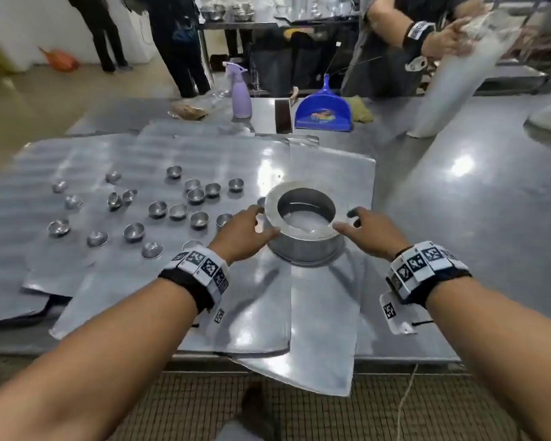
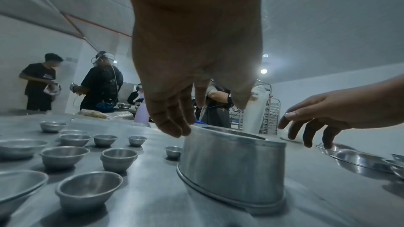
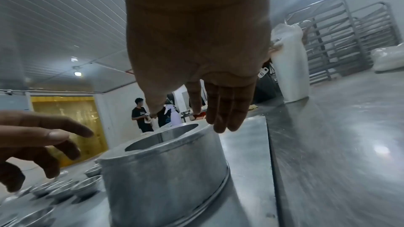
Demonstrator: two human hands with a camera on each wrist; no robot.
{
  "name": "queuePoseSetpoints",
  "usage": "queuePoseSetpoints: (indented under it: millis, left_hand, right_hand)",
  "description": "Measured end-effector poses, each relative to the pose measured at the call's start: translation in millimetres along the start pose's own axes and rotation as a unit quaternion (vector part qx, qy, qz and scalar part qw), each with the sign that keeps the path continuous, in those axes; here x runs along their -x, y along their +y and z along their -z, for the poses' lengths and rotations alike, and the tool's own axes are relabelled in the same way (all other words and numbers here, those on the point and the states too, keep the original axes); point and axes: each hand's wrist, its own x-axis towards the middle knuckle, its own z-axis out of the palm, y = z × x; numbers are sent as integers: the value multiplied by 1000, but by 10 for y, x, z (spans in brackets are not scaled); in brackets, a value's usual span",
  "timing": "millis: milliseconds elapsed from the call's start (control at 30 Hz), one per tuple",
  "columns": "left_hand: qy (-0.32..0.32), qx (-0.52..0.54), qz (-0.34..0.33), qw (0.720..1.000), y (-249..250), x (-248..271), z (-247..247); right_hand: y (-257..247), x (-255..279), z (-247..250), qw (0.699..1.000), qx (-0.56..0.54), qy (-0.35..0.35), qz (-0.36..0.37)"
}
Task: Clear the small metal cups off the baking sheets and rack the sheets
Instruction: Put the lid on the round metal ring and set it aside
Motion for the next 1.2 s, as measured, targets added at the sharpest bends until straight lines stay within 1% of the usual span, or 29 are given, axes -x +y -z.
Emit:
queuePoseSetpoints:
  millis: [100,167,200,300,433,500,600,700,800,867,933,1033,1100,1133,1200]
  left_hand:
    - [-22,41,14,999,-45,-298,-15]
    - [-42,89,23,995,-117,-538,-99]
    - [-50,120,31,991,-157,-649,-146]
    - [-73,196,51,977,-310,-922,-289]
    - [-92,238,56,965,-452,-1115,-401]
    - [-103,248,58,961,-476,-1144,-417]
    - [-104,249,50,962,-462,-1156,-418]
    - [-77,235,37,968,-410,-1114,-392]
    - [-16,266,18,964,-302,-1014,-360]
    - [24,311,6,950,-216,-935,-339]
    - [52,357,2,933,-125,-844,-313]
    - [102,412,32,905,-11,-729,-336]
    - [123,444,62,885,69,-642,-383]
    - [123,460,70,877,105,-595,-411]
    - [120,472,78,870,174,-481,-463]
  right_hand:
    - [-40,-252,-36,998,-7,-12,-56]
    - [-34,-389,-90,994,-25,-33,-98]
    - [-34,-442,-120,992,-40,-45,-114]
    - [-20,-538,-219,977,-131,-66,-153]
    - [-19,-552,-285,964,-187,-69,-177]
    - [10,-559,-335,952,-239,-69,-180]
    - [43,-554,-358,946,-273,-53,-166]
    - [90,-568,-330,945,-296,-35,-135]
    - [162,-540,-270,941,-326,2,-89]
    - [172,-518,-190,935,-349,26,-59]
    - [178,-519,-117,912,-404,41,-51]
    - [198,-504,-65,868,-488,60,-63]
    - [224,-456,-51,850,-518,69,-68]
    - [237,-432,-54,845,-525,68,-67]
    - [265,-385,-63,845,-528,58,-56]
